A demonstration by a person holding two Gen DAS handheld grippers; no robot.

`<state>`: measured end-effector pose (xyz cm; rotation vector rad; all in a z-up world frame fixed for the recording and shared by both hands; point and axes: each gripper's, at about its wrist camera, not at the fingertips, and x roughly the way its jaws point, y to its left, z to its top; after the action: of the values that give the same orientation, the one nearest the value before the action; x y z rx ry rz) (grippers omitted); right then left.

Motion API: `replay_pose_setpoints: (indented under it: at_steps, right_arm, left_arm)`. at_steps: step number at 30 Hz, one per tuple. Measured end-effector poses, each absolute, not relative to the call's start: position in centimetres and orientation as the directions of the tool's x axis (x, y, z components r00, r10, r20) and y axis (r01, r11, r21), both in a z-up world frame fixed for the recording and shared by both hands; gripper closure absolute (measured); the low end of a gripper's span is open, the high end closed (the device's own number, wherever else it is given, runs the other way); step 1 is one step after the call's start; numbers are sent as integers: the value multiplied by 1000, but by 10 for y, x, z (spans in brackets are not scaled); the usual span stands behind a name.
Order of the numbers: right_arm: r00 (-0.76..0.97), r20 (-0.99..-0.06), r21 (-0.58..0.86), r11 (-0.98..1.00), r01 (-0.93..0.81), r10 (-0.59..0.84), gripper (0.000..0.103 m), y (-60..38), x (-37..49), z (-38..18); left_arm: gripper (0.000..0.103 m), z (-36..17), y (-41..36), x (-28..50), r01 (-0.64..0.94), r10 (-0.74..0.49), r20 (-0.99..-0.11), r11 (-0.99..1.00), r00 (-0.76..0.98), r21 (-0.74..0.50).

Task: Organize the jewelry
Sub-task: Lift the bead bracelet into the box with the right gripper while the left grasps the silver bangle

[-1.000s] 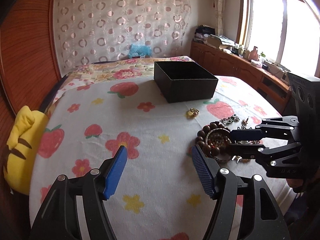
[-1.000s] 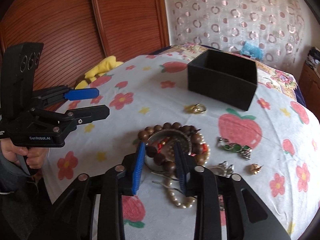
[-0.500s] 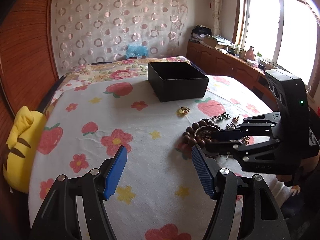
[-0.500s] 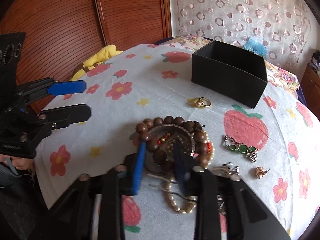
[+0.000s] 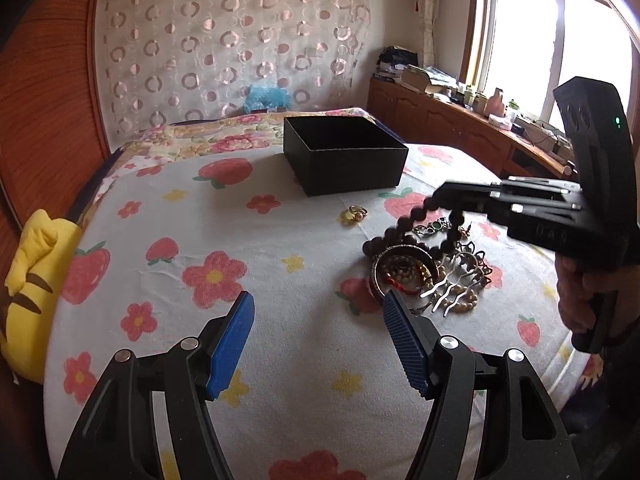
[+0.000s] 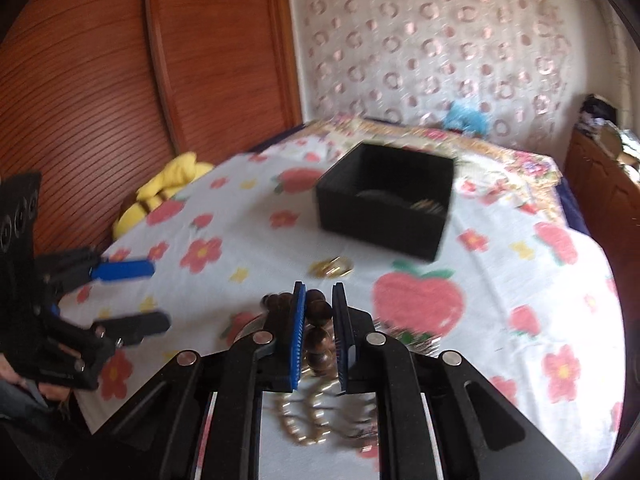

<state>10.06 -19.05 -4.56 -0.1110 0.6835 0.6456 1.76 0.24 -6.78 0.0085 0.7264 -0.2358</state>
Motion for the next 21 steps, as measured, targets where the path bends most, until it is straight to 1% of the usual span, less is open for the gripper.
replay_pose_setpoints:
  at_steps: [6,11,14,16,19,21]
  right_arm:
    - [660,-583,92,846,-525,474,88,-216,109,-33]
    - [689,-575,83,869,-487,442,88,-235,110,-34]
    - [686,-582,100,876,-472,436,88,-244,110,-39]
    - [683,-589,94,876,-473,432,88,-244,109,-41]
    - [686,-589,81,876,-475,427,88,-242,107,-41]
    - [686,-588,82,875,-478,430,88,-240,106,-39]
  left_arm:
    - [39,-67,3,20,214,-208,-657,974,724,-73]
    - [39,-69,1,28,225,-216,-660,972,719,-73]
    - [53,-72,-4,39,248,-250,-675,963,694,-102]
    - [56,-73,-9,45,267,-266,-683,958,680,-107]
    - [64,-74,-16,54,292,-284,-692,950,664,-110]
    - [73,-77,-20,62,300,-299,-706,945,642,-127]
